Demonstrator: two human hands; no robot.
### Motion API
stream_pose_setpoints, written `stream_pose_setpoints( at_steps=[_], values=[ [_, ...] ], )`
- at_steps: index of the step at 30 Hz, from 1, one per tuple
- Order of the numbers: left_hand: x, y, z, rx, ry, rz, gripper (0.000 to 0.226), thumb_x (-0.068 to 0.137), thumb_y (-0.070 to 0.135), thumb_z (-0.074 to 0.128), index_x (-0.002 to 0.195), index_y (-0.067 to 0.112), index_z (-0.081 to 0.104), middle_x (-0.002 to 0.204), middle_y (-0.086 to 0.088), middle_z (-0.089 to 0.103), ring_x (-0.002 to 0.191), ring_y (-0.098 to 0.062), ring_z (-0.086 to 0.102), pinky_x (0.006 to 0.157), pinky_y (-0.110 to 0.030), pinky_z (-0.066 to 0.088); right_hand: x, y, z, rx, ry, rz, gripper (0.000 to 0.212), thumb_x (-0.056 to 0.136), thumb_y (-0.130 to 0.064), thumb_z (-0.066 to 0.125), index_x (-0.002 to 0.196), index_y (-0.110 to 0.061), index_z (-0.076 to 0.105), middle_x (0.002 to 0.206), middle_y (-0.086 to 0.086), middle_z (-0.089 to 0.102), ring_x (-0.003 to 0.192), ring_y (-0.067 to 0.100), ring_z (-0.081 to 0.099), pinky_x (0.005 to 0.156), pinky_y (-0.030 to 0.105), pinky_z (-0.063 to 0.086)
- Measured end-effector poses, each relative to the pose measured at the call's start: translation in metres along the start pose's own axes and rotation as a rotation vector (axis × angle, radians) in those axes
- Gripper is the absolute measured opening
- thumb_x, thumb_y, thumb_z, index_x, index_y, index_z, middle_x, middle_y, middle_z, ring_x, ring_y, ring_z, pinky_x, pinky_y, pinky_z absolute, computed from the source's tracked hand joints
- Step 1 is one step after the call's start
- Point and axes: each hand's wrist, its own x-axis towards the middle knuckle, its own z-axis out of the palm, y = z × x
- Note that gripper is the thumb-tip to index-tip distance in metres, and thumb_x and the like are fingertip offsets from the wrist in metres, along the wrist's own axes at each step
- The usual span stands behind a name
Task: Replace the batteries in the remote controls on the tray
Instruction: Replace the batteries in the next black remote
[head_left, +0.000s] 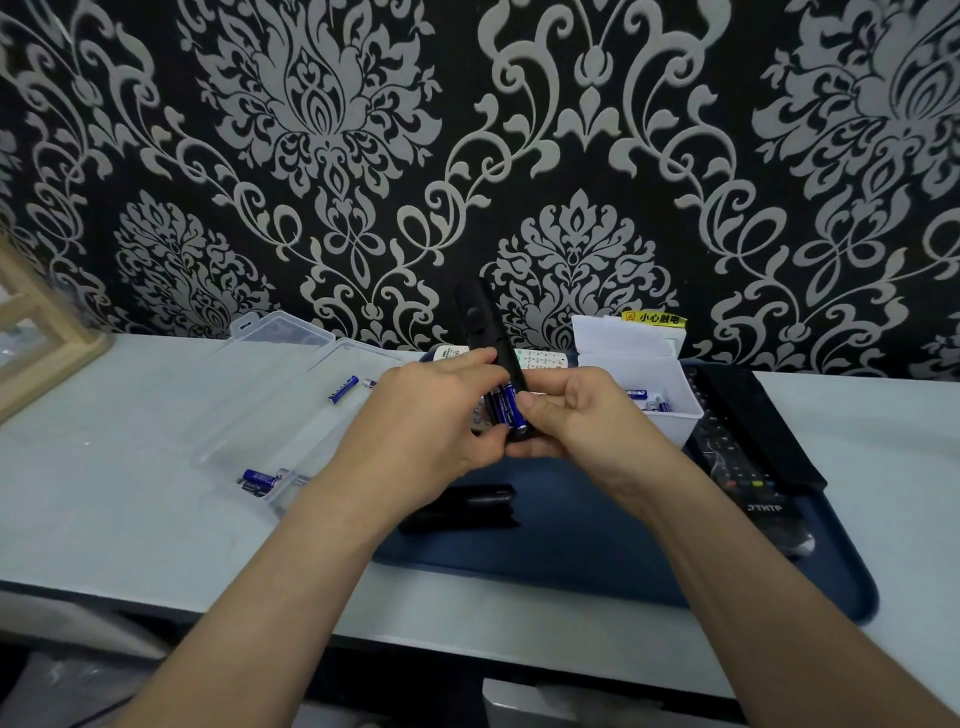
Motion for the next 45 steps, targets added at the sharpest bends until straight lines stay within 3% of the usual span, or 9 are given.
stream_pose_setpoints(
  at_steps=[8, 13, 17, 23, 27, 33, 40, 42, 45],
  values=[
    [0.0, 0.002, 0.009, -0.074, 0.17, 0.096, 0.037, 0.073, 0.024, 0.051, 0.1, 0.013, 0.075, 0.111, -0.007, 0.072, 0.087, -0.019, 0.073, 0.064, -0.034, 0.06, 0.0, 0.0, -0.002, 0.198, 0.035, -0.046, 0.026, 0.101, 0.0, 0.044, 0.112, -0.003, 0.067, 0.095, 0.016, 0.073, 0.09, 0.023, 0.071, 0.077, 0.029, 0.059],
    [-0.001, -0.002, 0.015, -0.145, 0.236, 0.119, 0.029, 0.082, 0.017, 0.057, 0.104, 0.018, 0.075, 0.117, -0.002, 0.069, 0.092, -0.012, 0.07, 0.075, -0.03, 0.057, -0.001, -0.004, -0.003, 0.327, 0.048, -0.064, 0.026, 0.101, 0.001, 0.043, 0.117, 0.005, 0.063, 0.1, 0.02, 0.071, 0.089, 0.023, 0.071, 0.078, 0.03, 0.06],
    [-0.002, -0.002, 0.018, -0.259, 0.138, 0.12, 0.031, 0.085, 0.021, 0.063, 0.114, 0.021, 0.071, 0.129, 0.003, 0.062, 0.11, -0.008, 0.063, 0.092, -0.029, 0.052, -0.004, -0.007, -0.009, 0.337, 0.052, -0.06, 0.026, 0.101, 0.001, 0.042, 0.111, 0.001, 0.066, 0.092, 0.012, 0.074, 0.082, 0.017, 0.073, 0.07, 0.025, 0.058],
    [0.006, 0.0, 0.022, -0.282, 0.232, 0.162, 0.019, 0.091, 0.019, 0.061, 0.106, 0.016, 0.073, 0.116, 0.003, 0.067, 0.101, -0.016, 0.063, 0.092, -0.028, 0.049, -0.007, -0.011, -0.014, 0.32, 0.056, -0.032, 0.024, 0.1, -0.001, 0.045, 0.106, -0.003, 0.068, 0.087, 0.009, 0.073, 0.08, 0.016, 0.071, 0.07, 0.025, 0.059],
    [0.012, 0.013, 0.025, -0.344, 0.273, 0.133, 0.015, 0.093, 0.016, 0.058, 0.1, 0.011, 0.071, 0.111, 0.003, 0.067, 0.102, -0.015, 0.06, 0.093, -0.023, 0.044, -0.009, -0.014, -0.016, 0.392, 0.103, 0.006, 0.025, 0.099, -0.001, 0.046, 0.089, -0.003, 0.069, 0.075, 0.008, 0.071, 0.068, 0.012, 0.069, 0.062, 0.024, 0.059],
    [0.016, 0.015, 0.03, -0.495, 0.222, 0.067, 0.02, 0.076, 0.024, 0.077, 0.095, 0.017, 0.074, 0.104, 0.008, 0.07, 0.102, -0.012, 0.062, 0.087, -0.034, 0.052, -0.014, -0.014, -0.022, 0.394, 0.13, 0.015, 0.023, 0.099, 0.0, 0.044, 0.097, 0.004, 0.066, 0.082, 0.014, 0.072, 0.07, 0.016, 0.07, 0.061, 0.025, 0.058],
    [0.03, 0.027, 0.034, -0.466, 0.265, 0.135, 0.021, 0.09, 0.021, 0.061, 0.103, 0.012, 0.073, 0.101, 0.008, 0.067, 0.097, -0.009, 0.062, 0.087, -0.027, 0.05, -0.022, -0.016, -0.034, 0.334, 0.169, 0.015, 0.023, 0.099, -0.003, 0.046, 0.094, -0.001, 0.069, 0.08, 0.008, 0.072, 0.071, 0.011, 0.071, 0.065, 0.022, 0.059],
    [0.034, 0.033, 0.038, -0.502, 0.288, 0.066, 0.02, 0.095, 0.021, 0.054, 0.1, 0.013, 0.072, 0.097, 0.009, 0.067, 0.093, -0.005, 0.062, 0.083, -0.023, 0.05, -0.025, -0.018, -0.038, 0.325, 0.178, 0.011, 0.024, 0.1, -0.004, 0.046, 0.093, -0.003, 0.069, 0.08, 0.007, 0.073, 0.073, 0.014, 0.072, 0.064, 0.022, 0.058],
    [0.041, 0.051, 0.04, -0.711, 0.267, -0.182, 0.023, 0.1, 0.023, 0.045, 0.089, 0.018, 0.064, 0.085, 0.006, 0.066, 0.076, -0.004, 0.061, 0.062, -0.015, 0.049, -0.028, -0.018, -0.039, 0.307, 0.179, 0.023, 0.024, 0.1, -0.004, 0.045, 0.095, -0.003, 0.069, 0.084, 0.01, 0.074, 0.076, 0.018, 0.073, 0.06, 0.022, 0.056]
  ],
)
